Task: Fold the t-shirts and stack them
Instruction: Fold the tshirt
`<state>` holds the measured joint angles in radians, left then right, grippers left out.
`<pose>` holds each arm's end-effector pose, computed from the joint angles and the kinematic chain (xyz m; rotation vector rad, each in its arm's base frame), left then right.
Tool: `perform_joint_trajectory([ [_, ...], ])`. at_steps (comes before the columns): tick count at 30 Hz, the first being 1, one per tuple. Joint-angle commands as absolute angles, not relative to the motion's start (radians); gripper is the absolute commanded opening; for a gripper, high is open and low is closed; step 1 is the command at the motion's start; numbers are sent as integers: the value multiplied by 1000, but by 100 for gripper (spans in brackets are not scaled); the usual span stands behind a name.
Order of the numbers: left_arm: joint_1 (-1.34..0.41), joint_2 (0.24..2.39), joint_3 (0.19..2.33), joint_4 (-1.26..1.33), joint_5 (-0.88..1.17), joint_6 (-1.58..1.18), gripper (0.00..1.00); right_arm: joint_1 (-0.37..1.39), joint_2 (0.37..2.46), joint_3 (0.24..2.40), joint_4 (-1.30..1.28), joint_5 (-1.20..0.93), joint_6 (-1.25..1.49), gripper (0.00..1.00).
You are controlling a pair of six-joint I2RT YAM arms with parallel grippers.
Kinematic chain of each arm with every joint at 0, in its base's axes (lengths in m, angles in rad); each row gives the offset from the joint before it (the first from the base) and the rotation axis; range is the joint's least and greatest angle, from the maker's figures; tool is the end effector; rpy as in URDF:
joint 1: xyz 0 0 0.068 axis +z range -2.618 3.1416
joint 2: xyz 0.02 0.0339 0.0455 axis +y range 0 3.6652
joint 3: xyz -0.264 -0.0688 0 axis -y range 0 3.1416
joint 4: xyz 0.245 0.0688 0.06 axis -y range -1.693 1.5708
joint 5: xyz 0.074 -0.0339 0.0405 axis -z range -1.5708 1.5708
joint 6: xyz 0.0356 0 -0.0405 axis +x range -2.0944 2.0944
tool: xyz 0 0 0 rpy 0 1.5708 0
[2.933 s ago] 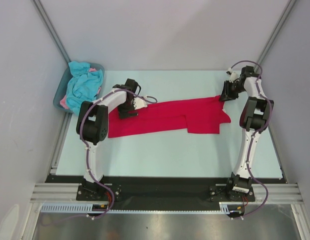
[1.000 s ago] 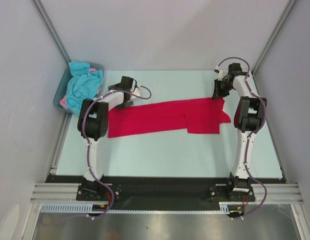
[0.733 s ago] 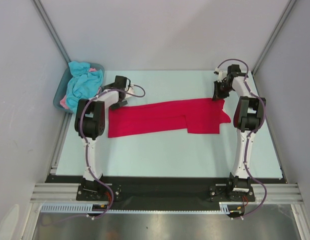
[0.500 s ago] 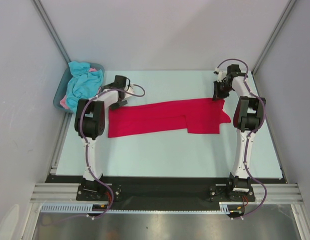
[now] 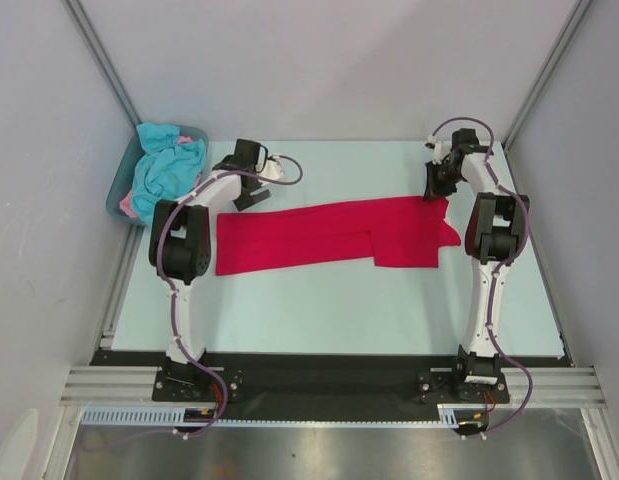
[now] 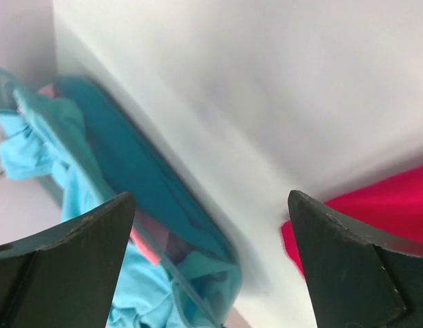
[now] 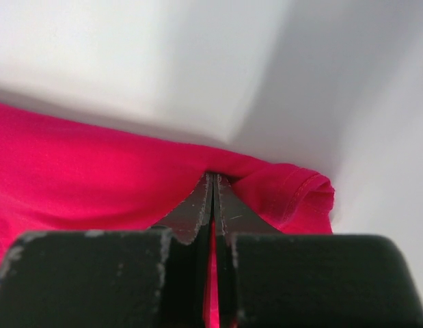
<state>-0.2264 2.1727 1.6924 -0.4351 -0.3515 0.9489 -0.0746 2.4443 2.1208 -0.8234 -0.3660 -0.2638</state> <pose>0.4705 -0.0958 0.1859 1.2877 2.2111 0.7312 0.5174 -0.0259 0.1643 -0.3540 2.6177 0.3859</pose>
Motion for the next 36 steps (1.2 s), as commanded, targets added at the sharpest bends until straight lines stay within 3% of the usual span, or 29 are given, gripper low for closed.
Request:
perform_joint_trajectory([
  [1, -235, 2102, 1726, -524, -244, 881, 100, -66, 2444, 2112, -813, -328, -281, 1],
  [19, -207, 2200, 1720, -698, -164, 853, 100, -60, 2439, 2109, -819, -293, -305, 4],
  [29, -172, 2365, 1870, -729, -317, 804, 100, -52, 2428, 2076, -781, -282, -293, 4],
  [36, -163, 2387, 1913, -726, -360, 770, 100, -35, 2395, 1999, -689, -164, -318, 3],
])
